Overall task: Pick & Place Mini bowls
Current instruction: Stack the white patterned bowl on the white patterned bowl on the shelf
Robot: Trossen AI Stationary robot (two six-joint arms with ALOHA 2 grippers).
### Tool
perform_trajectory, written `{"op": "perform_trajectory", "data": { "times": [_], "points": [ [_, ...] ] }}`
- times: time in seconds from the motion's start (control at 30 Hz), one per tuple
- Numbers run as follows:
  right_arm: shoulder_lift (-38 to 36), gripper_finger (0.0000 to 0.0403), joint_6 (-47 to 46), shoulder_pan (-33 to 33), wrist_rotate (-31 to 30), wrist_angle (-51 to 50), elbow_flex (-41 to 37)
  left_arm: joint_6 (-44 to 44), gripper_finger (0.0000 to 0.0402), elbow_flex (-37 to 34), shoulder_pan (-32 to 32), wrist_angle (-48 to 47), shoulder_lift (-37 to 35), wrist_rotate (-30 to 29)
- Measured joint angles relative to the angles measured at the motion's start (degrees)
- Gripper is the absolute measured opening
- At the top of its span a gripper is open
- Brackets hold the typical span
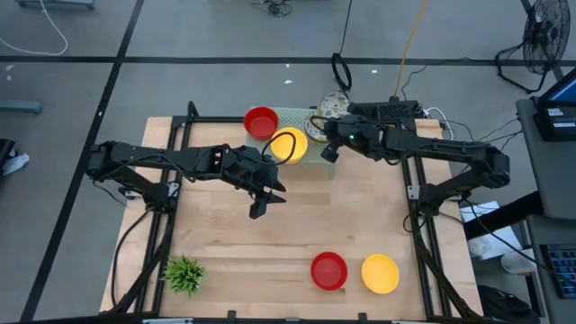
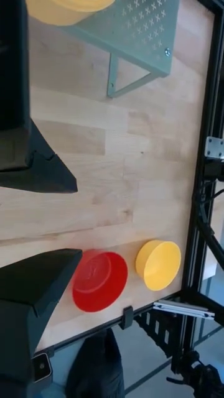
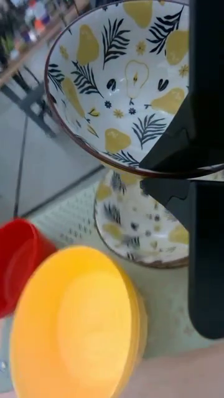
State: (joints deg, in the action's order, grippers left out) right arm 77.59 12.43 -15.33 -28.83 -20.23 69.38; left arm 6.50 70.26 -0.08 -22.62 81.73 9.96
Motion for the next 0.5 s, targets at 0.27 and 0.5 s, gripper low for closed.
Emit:
{"op": "perform_trajectory", "data": {
  "times": [0.27,0.5],
  "points": [
    [2.1,0.0006,-1.1,-0.1,5.1,-0.4,0.2,0.0,0.0159,0.0,0.0,-2.0,0.0,0.0],
    [2.1,0.0007,-1.4,-0.1,5.2,-0.2,0.1,-0.3,0.0159,0.0,0.0,-2.2,0.0,0.0]
  ]
}}
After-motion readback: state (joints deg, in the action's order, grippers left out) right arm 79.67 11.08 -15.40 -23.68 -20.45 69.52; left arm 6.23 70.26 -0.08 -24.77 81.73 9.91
